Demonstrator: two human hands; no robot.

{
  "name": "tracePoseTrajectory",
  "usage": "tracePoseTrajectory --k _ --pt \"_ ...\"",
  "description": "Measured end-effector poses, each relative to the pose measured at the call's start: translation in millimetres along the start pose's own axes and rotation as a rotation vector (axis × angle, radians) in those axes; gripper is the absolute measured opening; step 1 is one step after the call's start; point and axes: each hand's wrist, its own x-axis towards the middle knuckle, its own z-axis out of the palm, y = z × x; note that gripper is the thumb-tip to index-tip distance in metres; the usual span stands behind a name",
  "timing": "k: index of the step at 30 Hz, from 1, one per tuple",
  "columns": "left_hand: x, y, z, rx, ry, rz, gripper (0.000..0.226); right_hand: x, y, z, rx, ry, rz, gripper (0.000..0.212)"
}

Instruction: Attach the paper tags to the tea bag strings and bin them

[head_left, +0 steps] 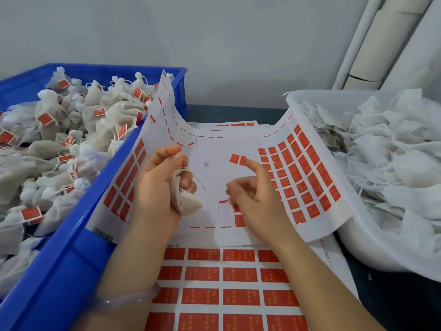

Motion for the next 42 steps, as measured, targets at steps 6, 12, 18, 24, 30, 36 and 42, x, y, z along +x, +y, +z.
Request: tracePoseTrajectory --k 6,12,18,24,30,36,42 --pt "0 -2 0 0.041 0.037 -0.014 0.02 16 10 -7 0.266 0.094 0.232 0.036" --pt "1 -2 0 0.063 0.066 -0.028 0.018 18 10 -20 0.408 0.357 0.08 0.017" --pt "1 -5 1 0.114 0.061 -0.047 0.018 11 4 -4 0.107 0.077 -0.002 0.03" --pt "3 -6 1 0.165 0.085 -0.052 0.018 3 -15 -17 0.313 0.163 -0.152 0.023" --pt "3 -7 1 0.19 0.096 -0.045 0.016 -2 0 -7 -0.267 -0.02 -0.235 0.052" --pt "3 -8 1 0.192 0.108 -0.035 0.016 5 11 -1 -0.471 -0.142 -0.119 0.062" --pt "3 -8 0 0.2 0.108 -0.031 0.016 3 10 4 -0.591 -0.146 -0.164 0.055"
